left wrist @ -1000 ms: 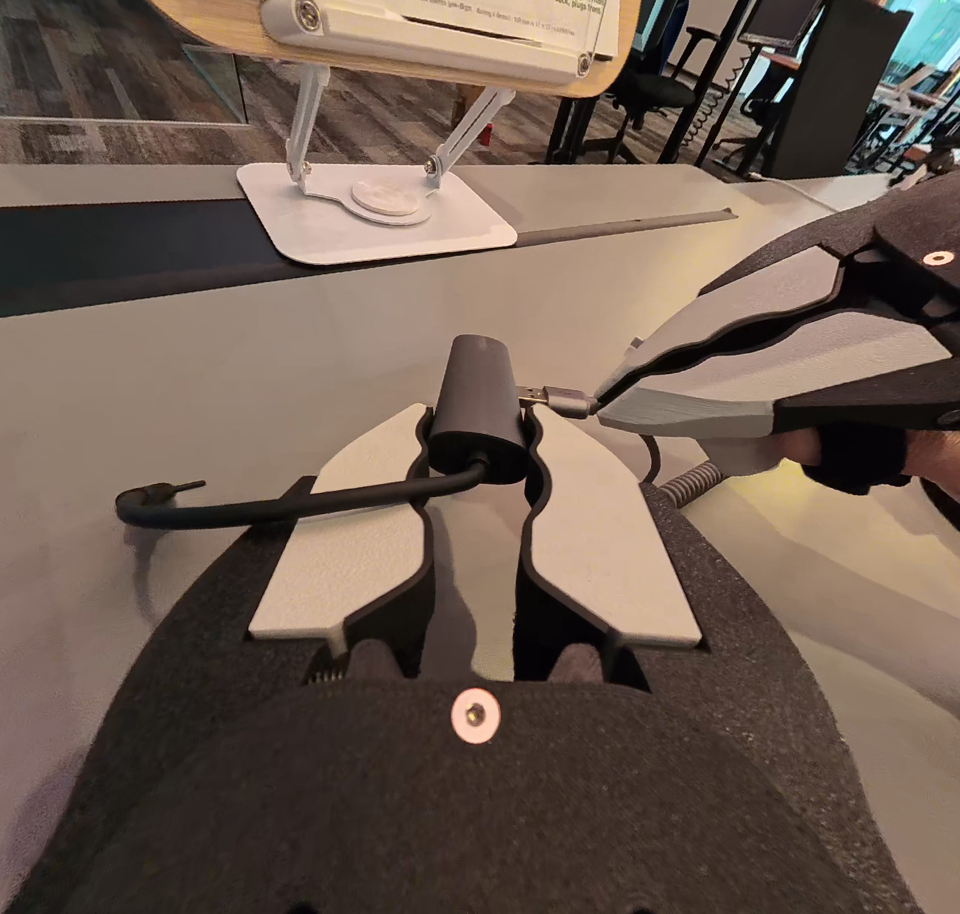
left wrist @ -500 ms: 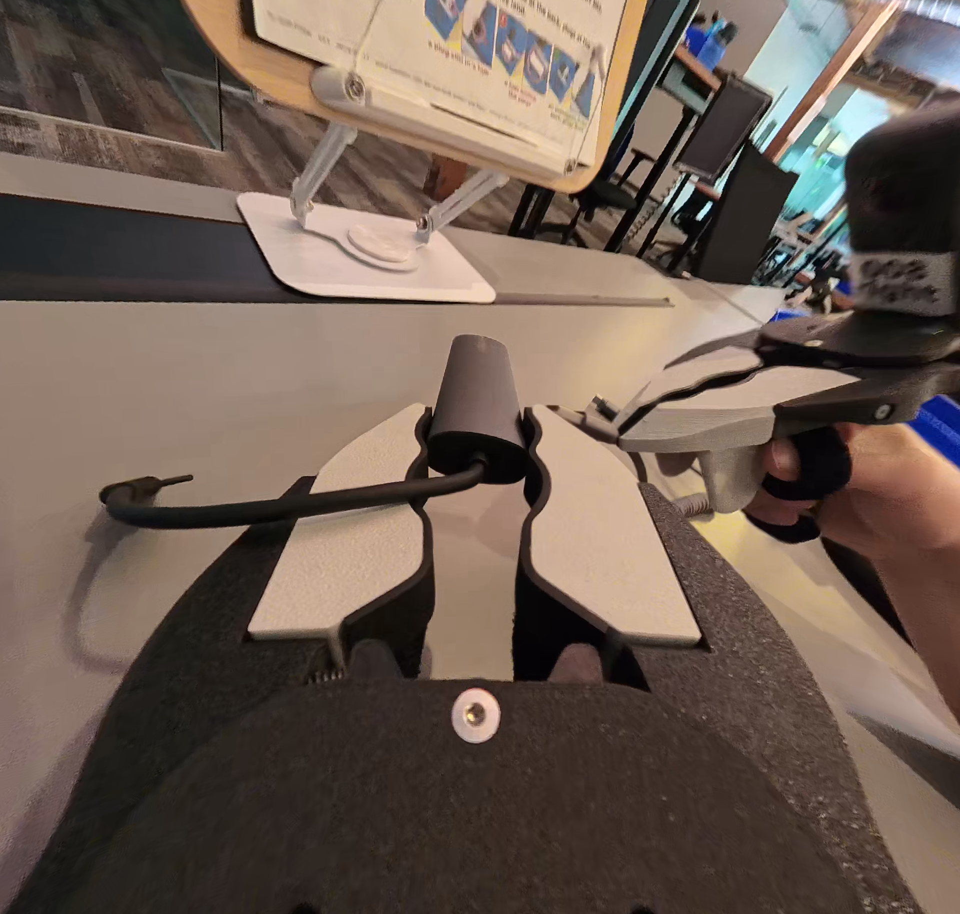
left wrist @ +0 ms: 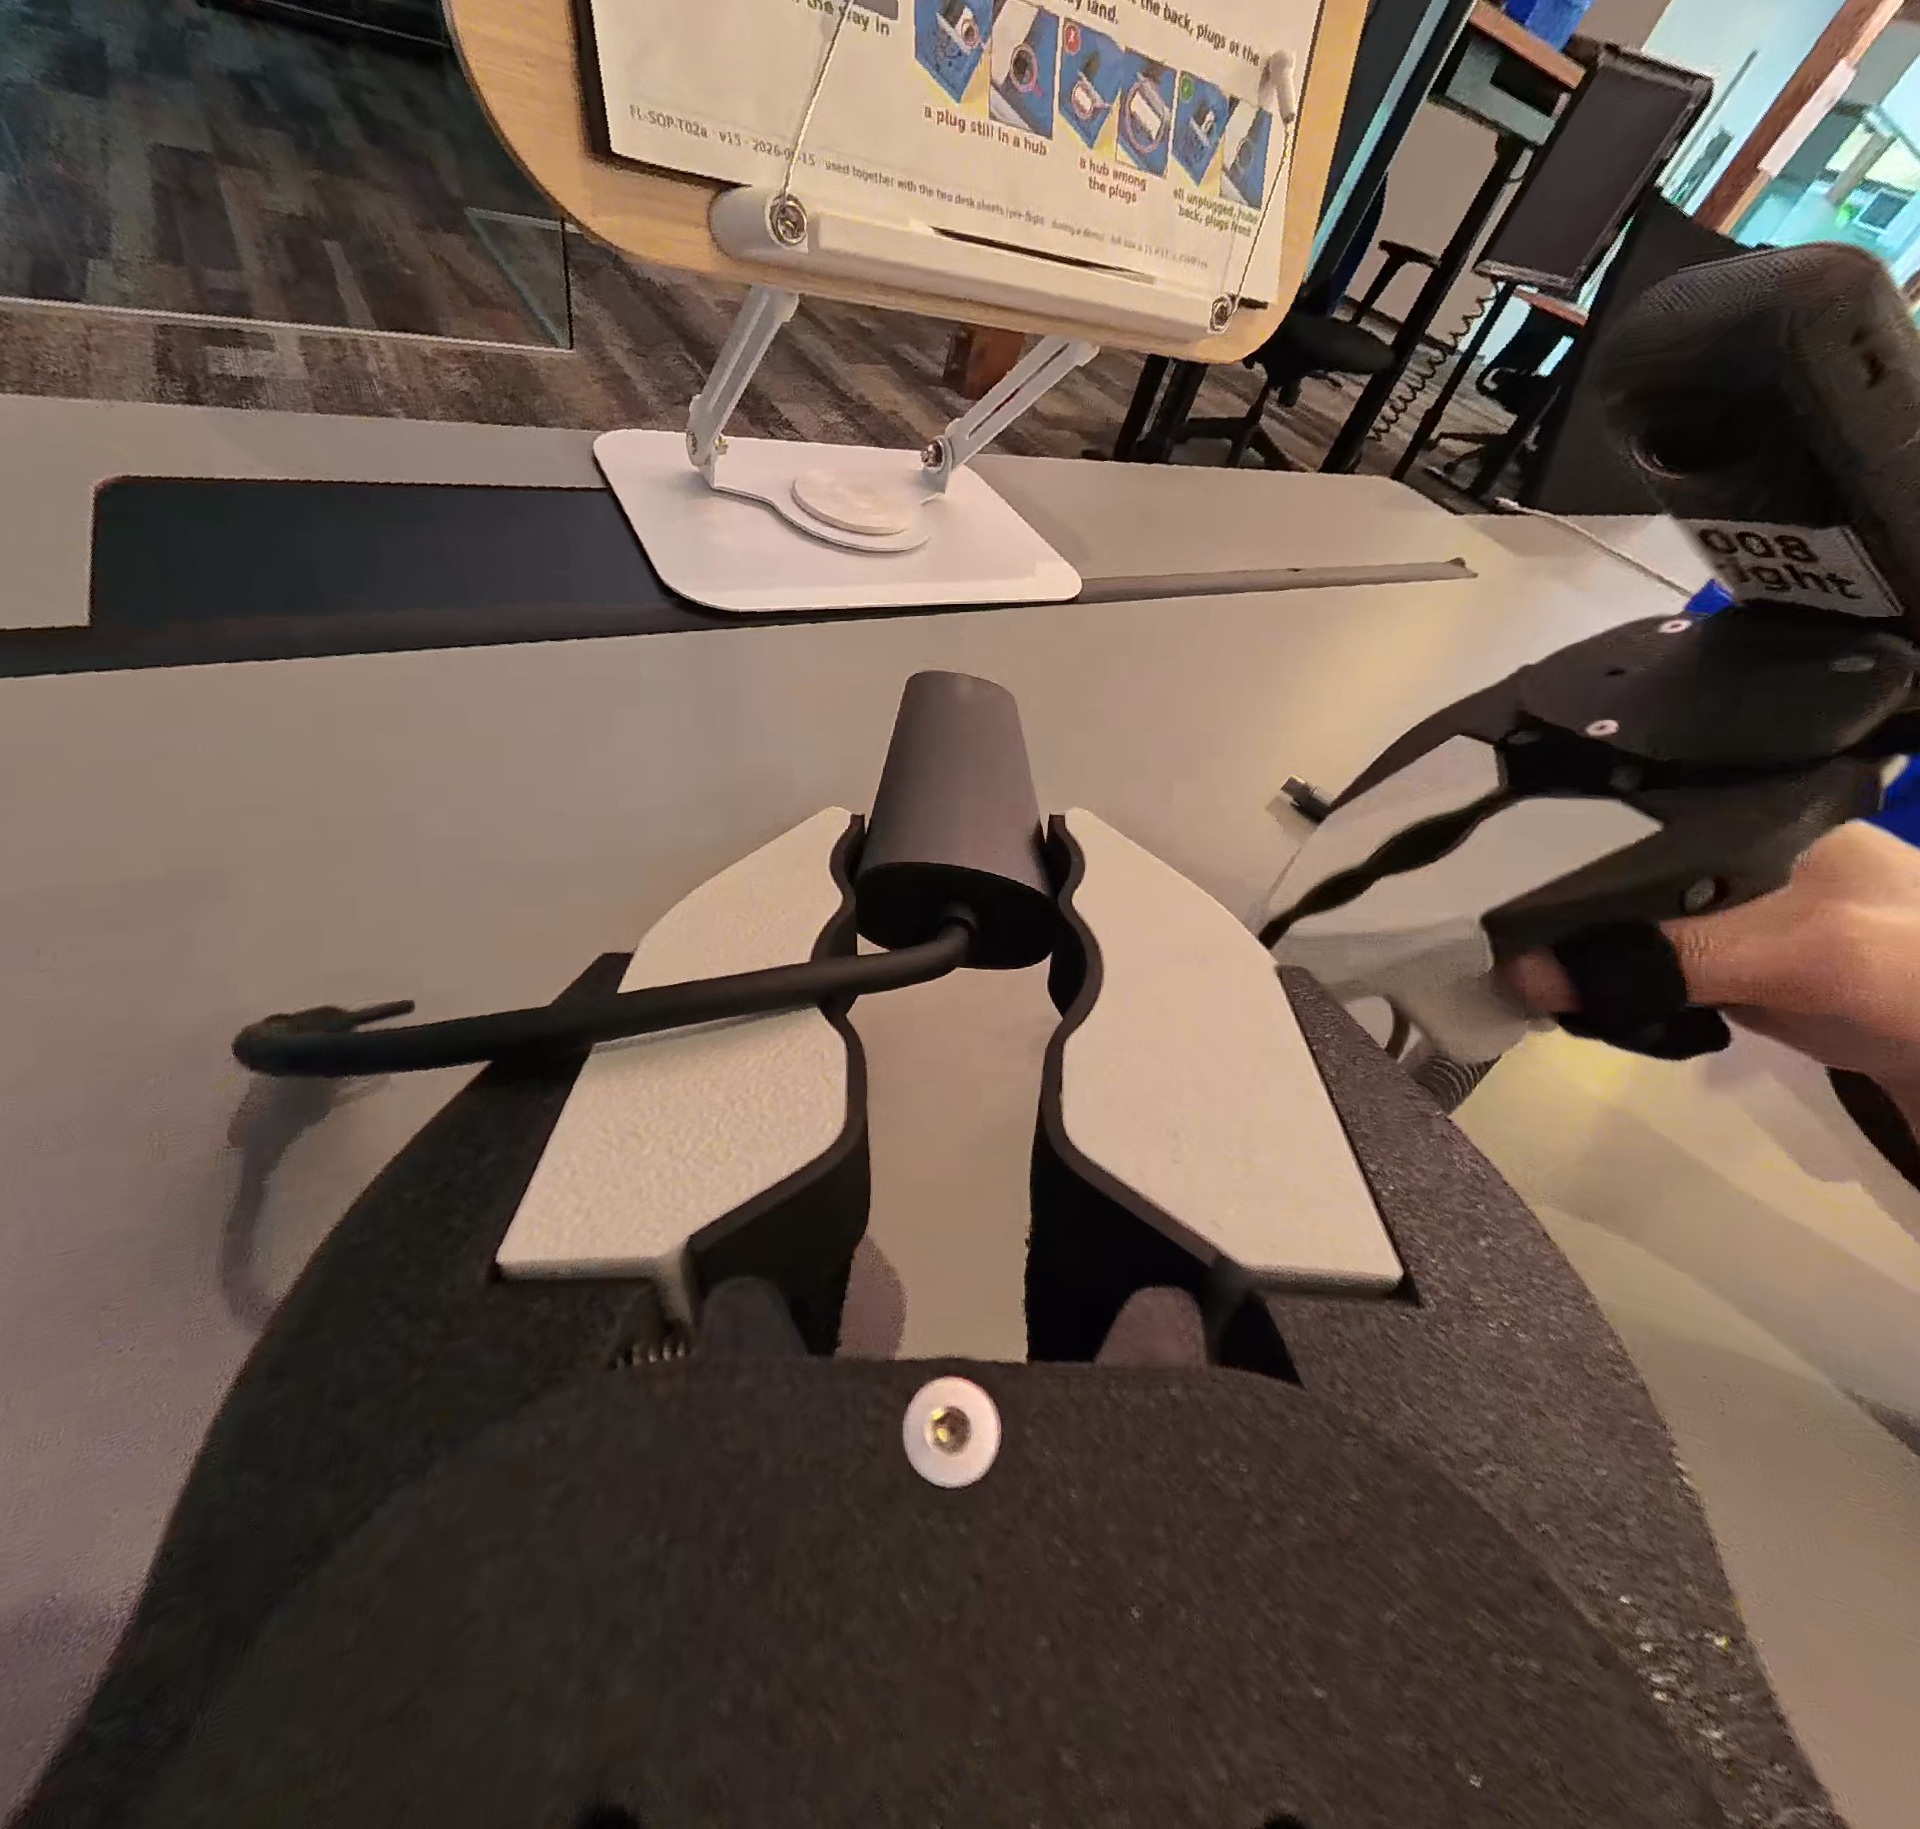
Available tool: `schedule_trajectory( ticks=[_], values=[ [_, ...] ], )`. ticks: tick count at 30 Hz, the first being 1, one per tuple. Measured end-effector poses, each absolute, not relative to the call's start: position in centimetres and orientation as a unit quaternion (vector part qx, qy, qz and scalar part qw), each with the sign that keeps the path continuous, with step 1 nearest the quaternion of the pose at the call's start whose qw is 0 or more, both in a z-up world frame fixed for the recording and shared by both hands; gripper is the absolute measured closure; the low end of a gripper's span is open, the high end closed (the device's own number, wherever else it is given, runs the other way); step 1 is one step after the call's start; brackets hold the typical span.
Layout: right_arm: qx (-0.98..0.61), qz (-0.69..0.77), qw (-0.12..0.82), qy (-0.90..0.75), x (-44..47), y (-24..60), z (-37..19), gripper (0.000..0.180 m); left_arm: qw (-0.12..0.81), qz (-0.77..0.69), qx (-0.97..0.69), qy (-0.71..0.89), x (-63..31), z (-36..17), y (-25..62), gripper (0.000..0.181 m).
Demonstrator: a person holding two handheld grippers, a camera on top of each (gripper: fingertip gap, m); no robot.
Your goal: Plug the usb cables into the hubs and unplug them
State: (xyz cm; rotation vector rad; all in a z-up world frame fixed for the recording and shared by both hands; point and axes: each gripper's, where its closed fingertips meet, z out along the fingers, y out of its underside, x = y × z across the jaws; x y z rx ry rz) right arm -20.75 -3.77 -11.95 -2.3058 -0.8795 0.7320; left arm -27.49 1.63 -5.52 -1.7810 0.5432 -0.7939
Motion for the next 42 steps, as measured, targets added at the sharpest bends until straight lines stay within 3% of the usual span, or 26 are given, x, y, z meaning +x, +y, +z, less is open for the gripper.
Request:
schedule_trajectory(
  ticks=[7,11,17,25,29,36,42],
  values=[
    [-0.854,0.138,0.243,-0.439,-21.4,-3.4,-14.1,0.176,0.524,-0.341,-0.747,0.226,-27.6,-5.6,1.6,0.148],
    [-0.813,-0.007,0.29,-0.504,-20.1,-2.5,-14.1,0.175,0.523,-0.345,-0.749,0.215,-27.9,-5.5,1.8,0.148],
    [-0.782,-0.105,0.359,-0.499,-20.0,-2.5,-11.9,0.169,0.53,-0.336,-0.749,0.212,-28.5,-5.2,2.1,0.148],
    [-0.914,0.064,0.28,-0.285,-16.5,-0.4,-9.6,0.163,0.526,-0.335,-0.752,0.213,-28.5,-5.2,2.0,0.148],
    [-0.93,0.151,0.3,-0.151,-12.2,0.0,-7.3,0.166,0.522,-0.341,-0.754,0.208,-28.6,-5.3,2.0,0.148],
    [-0.962,0.118,0.235,-0.076,-10.7,-3.7,-12.4,0.15,0.516,-0.344,-0.755,0.211,-28.1,-5.5,1.9,0.148],
    [-0.97,0.099,0.219,-0.03,-11.0,-3.2,-13.5,0.151,0.517,-0.349,-0.752,0.215,-27.7,-5.3,1.5,0.148]
  ],
)
